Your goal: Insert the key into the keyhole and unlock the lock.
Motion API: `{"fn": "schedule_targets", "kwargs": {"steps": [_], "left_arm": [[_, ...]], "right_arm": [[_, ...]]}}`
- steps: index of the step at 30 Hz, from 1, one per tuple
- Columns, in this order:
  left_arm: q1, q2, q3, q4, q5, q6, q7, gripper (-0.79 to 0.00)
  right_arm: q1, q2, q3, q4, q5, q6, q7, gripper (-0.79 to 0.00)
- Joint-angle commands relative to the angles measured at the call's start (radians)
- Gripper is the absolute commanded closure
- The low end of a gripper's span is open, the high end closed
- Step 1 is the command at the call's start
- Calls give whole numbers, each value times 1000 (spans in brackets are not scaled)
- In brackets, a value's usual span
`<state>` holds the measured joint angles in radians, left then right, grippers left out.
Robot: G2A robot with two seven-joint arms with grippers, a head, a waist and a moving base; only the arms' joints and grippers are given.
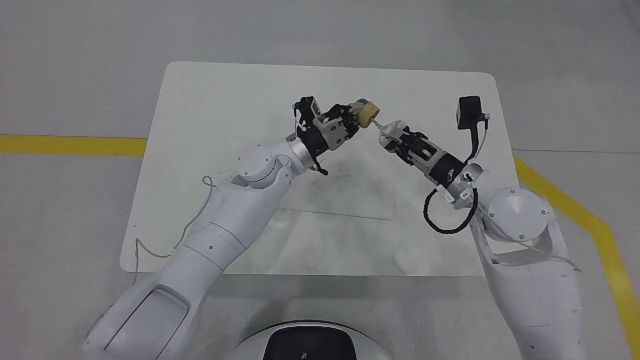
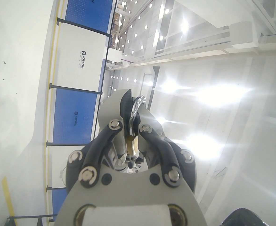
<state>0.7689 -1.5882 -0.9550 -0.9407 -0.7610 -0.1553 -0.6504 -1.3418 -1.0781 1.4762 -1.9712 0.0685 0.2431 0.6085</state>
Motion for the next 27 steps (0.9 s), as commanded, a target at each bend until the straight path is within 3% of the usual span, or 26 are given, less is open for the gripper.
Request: {"fn": "schedule_targets", "kwargs": {"steps": [1, 27], "left_arm": [[1, -1, -2, 0, 6, -4, 1, 0], [15, -7, -25, -13, 68, -6, 6, 0]], "right_arm": [[-2, 0, -1, -2, -3, -1, -3, 0], [-16, 1, -26, -35, -61, 19, -32, 0]]}}
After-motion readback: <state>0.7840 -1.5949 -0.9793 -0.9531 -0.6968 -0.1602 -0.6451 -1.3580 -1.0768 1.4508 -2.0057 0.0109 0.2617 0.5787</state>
